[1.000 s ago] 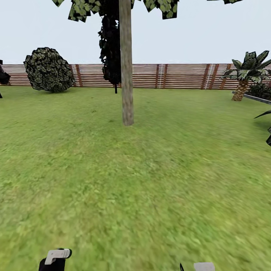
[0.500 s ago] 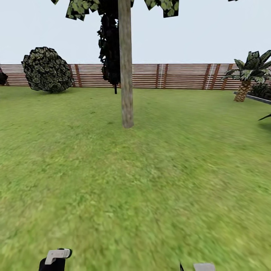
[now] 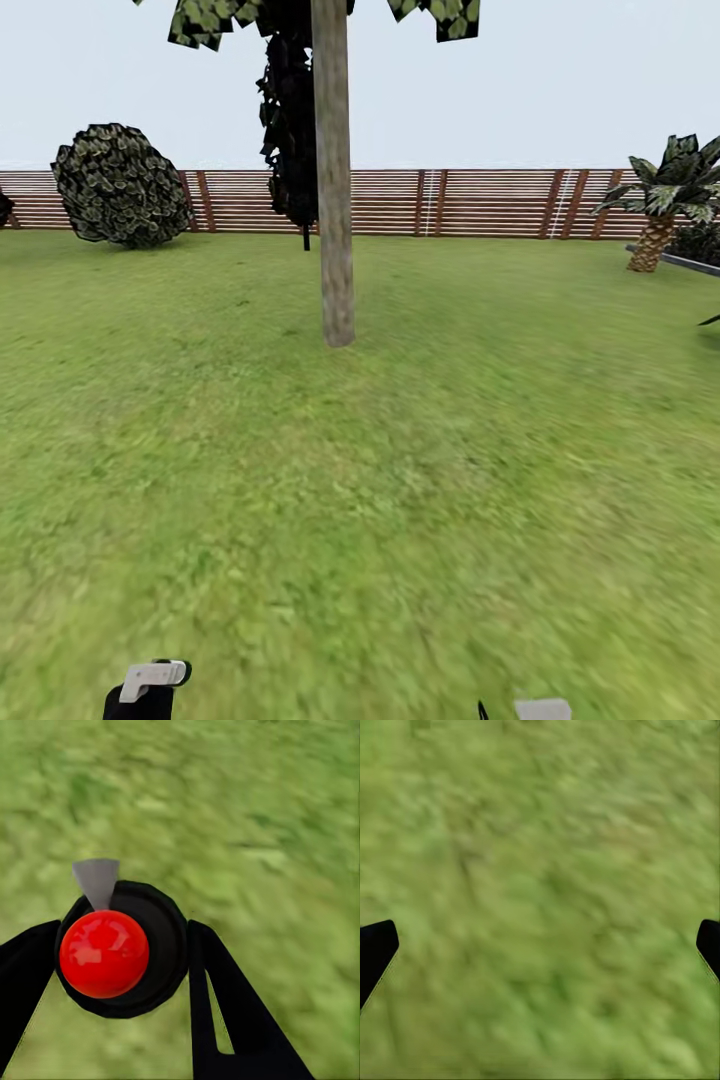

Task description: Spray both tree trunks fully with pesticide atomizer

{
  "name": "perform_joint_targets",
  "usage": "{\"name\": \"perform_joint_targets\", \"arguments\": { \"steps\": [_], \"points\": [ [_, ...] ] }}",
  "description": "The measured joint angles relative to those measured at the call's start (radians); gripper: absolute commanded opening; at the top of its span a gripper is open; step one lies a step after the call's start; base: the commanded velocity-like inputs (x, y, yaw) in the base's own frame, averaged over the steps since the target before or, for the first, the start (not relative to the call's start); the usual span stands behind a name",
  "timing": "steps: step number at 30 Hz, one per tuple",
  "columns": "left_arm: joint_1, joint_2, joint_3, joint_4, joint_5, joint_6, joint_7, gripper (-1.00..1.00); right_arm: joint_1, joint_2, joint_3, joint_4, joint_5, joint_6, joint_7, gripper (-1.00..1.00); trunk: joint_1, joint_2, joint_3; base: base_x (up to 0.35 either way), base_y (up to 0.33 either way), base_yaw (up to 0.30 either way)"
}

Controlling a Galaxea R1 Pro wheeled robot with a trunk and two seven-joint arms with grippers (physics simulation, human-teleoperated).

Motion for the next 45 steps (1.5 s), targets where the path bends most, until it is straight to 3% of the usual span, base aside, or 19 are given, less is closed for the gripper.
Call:
{"name": "perform_joint_targets", "arguments": {
  "steps": [45],
  "points": [
    [0.0,0.002,0.0,-0.003,0.001,-0.001,0.0,-1.0,0.0,0.0,0.0,0.0,0.0,0.0,0.0,1.0,0.0,0.0,0.0,0.339,0.0,0.0]
  ]
}}
